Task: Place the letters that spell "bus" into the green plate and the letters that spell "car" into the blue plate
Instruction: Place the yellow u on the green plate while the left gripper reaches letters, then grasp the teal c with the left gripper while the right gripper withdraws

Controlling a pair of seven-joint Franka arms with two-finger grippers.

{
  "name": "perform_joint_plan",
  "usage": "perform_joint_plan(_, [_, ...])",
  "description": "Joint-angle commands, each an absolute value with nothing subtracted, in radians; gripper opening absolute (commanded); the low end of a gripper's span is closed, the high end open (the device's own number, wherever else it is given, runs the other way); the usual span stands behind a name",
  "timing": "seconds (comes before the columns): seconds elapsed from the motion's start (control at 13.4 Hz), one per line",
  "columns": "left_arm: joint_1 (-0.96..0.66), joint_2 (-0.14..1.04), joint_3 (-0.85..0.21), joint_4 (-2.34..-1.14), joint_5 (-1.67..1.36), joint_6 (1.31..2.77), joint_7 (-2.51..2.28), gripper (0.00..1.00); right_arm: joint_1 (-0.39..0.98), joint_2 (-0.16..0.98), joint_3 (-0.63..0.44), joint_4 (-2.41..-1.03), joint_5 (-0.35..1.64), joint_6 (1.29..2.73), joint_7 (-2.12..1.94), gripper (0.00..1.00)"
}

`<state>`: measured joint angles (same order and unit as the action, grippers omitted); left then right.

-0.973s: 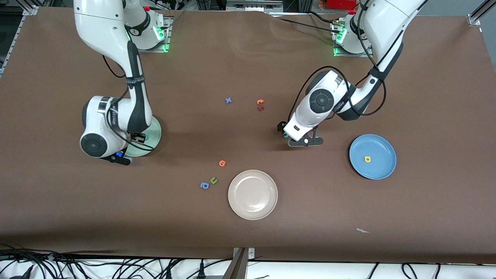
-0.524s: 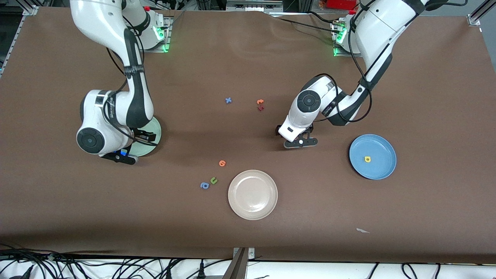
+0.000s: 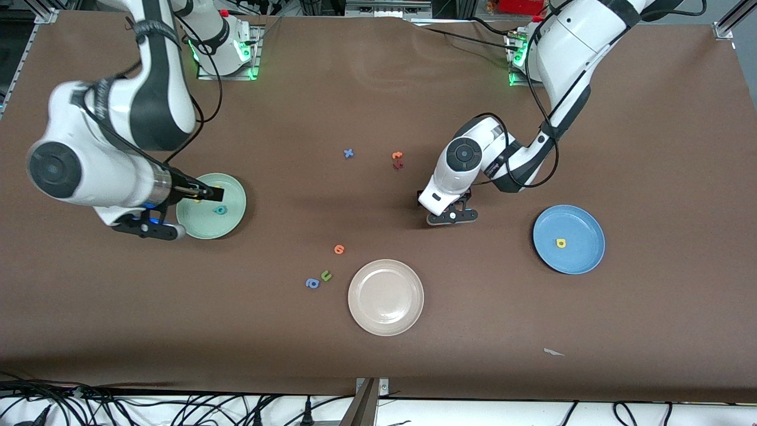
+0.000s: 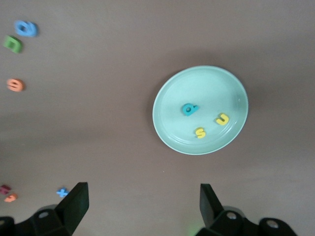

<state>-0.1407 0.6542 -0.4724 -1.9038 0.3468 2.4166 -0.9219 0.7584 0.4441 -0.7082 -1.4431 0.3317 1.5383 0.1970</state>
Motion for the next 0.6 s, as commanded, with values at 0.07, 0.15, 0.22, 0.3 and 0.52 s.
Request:
perform_joint_plan(0.07, [-0.152, 0.678, -0.469, -1.881, 0.373, 2.414, -0.957, 0.67, 0.716, 0.333, -0.686, -1.376, 0.221, 1.477, 0.167, 1.00])
perform_joint_plan(0.15, [-0.153, 0.680, -0.469, -1.879, 0.373, 2.414, -0.957, 0.64, 0.700, 0.313, -0.655, -1.382, 0.180, 1.476, 0.122, 1.00])
perform_joint_plan(0.22, [-0.153, 0.681, -0.469, -1.878, 0.373, 2.414, -0.957, 0.61, 0.663, 0.289, -0.620, -1.394, 0.164, 1.474, 0.108, 1.00])
perform_joint_plan(0.3, [-0.153, 0.681, -0.469, -1.878, 0.373, 2.414, -0.960, 0.56, 0.593, 0.250, -0.570, -1.438, 0.161, 1.489, 0.100, 1.00])
perform_joint_plan(0.52, [-0.153, 0.681, -0.469, -1.876, 0.373, 2.414, -0.960, 0.51, 0.340, 0.128, -0.272, -1.593, 0.017, 1.584, 0.107, 1.00])
